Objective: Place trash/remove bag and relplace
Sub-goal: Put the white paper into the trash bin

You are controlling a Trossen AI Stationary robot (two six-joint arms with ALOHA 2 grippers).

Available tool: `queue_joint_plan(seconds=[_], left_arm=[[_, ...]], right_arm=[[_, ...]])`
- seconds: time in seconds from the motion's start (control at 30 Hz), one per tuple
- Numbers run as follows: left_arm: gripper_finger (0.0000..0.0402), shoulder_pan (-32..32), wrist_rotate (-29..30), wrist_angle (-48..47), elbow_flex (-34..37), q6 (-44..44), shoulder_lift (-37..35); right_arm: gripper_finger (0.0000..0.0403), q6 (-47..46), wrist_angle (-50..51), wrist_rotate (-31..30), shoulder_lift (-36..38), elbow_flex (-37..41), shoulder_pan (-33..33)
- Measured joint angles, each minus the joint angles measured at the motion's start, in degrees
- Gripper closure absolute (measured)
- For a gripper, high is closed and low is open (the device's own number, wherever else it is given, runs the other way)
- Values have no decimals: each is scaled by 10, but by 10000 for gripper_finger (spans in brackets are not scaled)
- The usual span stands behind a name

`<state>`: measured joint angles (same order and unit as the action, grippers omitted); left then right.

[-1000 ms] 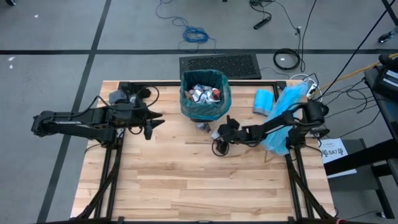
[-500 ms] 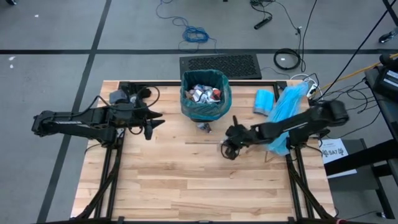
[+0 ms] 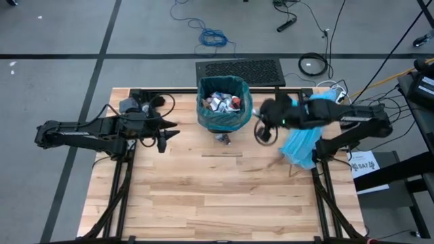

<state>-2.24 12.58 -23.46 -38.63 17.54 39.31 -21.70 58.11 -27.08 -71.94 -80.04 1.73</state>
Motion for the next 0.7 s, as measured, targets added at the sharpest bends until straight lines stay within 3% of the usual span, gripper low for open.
queue_joint_plan(seconds=[0.13,0.4,0.53,0.7], left_arm=[[240,0,0,0,0,1,0],[240,0,0,4,0,2,0],[240,0,-1,3,0,1,0],[240,0,-4,2,0,2,0]], right_arm=[[402,72,-62,1,-24,-52,-45],[383,181,-279,6,-117,-55,-113],[350,198,-379,38,-165,-55,-142],[278,143,-416,108,-200,-55,-176]])
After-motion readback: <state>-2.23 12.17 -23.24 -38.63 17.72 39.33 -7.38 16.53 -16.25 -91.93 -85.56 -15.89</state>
